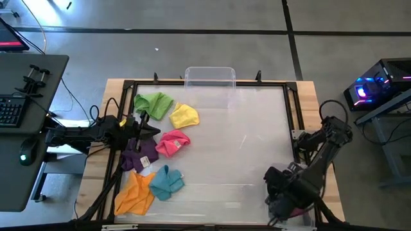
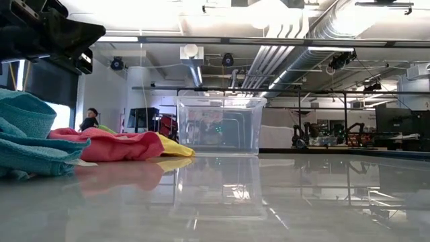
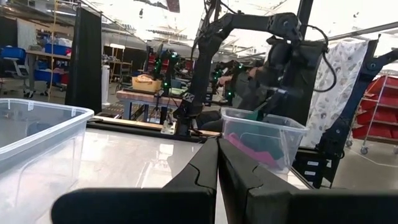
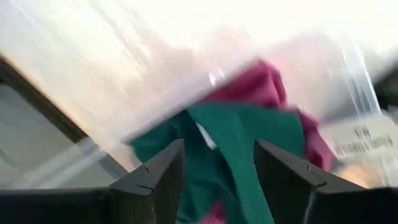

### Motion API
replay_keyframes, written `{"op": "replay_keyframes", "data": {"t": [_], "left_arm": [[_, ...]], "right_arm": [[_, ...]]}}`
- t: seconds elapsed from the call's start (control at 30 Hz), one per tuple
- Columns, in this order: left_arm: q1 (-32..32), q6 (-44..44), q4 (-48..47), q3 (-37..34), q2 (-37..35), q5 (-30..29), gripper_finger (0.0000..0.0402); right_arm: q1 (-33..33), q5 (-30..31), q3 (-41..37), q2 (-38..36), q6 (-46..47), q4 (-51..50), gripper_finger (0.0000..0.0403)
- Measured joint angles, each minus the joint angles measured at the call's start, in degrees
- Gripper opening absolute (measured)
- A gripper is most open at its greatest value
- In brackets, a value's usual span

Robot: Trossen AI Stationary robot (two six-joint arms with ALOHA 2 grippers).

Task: Sort towels by color in basket
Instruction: Put the green microfiber cloth into the bottom transparent bin

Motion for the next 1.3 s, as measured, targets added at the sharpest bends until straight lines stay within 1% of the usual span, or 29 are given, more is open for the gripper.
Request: {"op": "replay_keyframes", "data": {"t": [0.07, 0.13, 0.3, 0.4, 0.5, 0.57, 0.67, 0.73, 0.8, 0.87, 0.97, 1.13, 1.2, 1.23, 1.3], "left_arm": [[0.0, 0.0, 0.0, 0.0, 0.0, 0.0, 0.0], [0.0, 0.0, 0.0, 0.0, 0.0, 0.0, 0.0], [0.0, 0.0, 0.0, 0.0, 0.0, 0.0, 0.0], [0.0, -0.1, 0.0, 0.0, 0.0, 0.0, 0.0], [0.0, -0.1, 0.0, 0.0, 0.0, 0.0, 0.0], [0.0, -0.1, 0.0, 0.0, 0.0, 0.0, 0.0], [0.0, -0.1, 0.0, 0.0, 0.0, 0.0, 0.0], [0.0, -0.1, 0.0, 0.0, 0.0, 0.0, 0.0], [0.0, -0.1, 0.0, 0.0, 0.0, 0.0, 0.0], [0.0, -0.1, 0.0, 0.0, 0.0, 0.0, 0.0], [0.0, -0.1, 0.0, 0.0, 0.0, 0.0, 0.0], [0.0, -0.1, 0.4, 0.0, 0.0, 0.0, 0.0], [0.0, -0.2, 0.5, 0.0, 0.0, 0.0, 0.0], [0.0, -0.5, 0.4, 0.0, 0.0, 0.0, 0.0], [0.0, -1.2, 0.5, 0.0, 0.0, 0.0, 0.0]], "right_arm": [[0.6, 3.5, 0.5, 0.0, 0.0, 1.1, 0.0188], [0.9, 4.1, 0.5, 0.0, 1.0, 1.9, 0.0187], [1.9, -3.9, 0.5, 0.0, 10.6, -0.3, 0.017], [2.9, -4.3, 0.4, 0.2, 13.9, 0.0, 0.0154], [3.4, -4.5, -3.4, 0.2, 15.1, 0.0, 0.0134], [3.7, -8.4, -7.7, 0.3, 15.2, 0.0, 0.0122], [3.7, -16.0, -14.4, 0.3, 15.2, 0.6, 0.0106], [3.7, -18.3, -18.1, 0.3, 14.8, 3.3, 0.0097], [3.7, -18.2, -20.8, 0.3, 12.8, 6.9, 0.009], [3.6, -16.7, -22.4, 0.3, 11.4, 10.4, 0.0086], [3.5, -16.2, -22.5, 0.3, 11.1, 10.0, 0.0085], [4.6, -15.8, -16.1, 0.3, 11.4, 0.7, 0.0096], [5.1, -14.7, -12.4, -0.1, 11.4, -0.3, 0.0106], [5.4, -13.1, -11.0, -0.8, 11.3, 0.4, 0.011], [6.3, -7.1, -7.4, -1.7, 13.1, 0.8, 0.0116]]}}
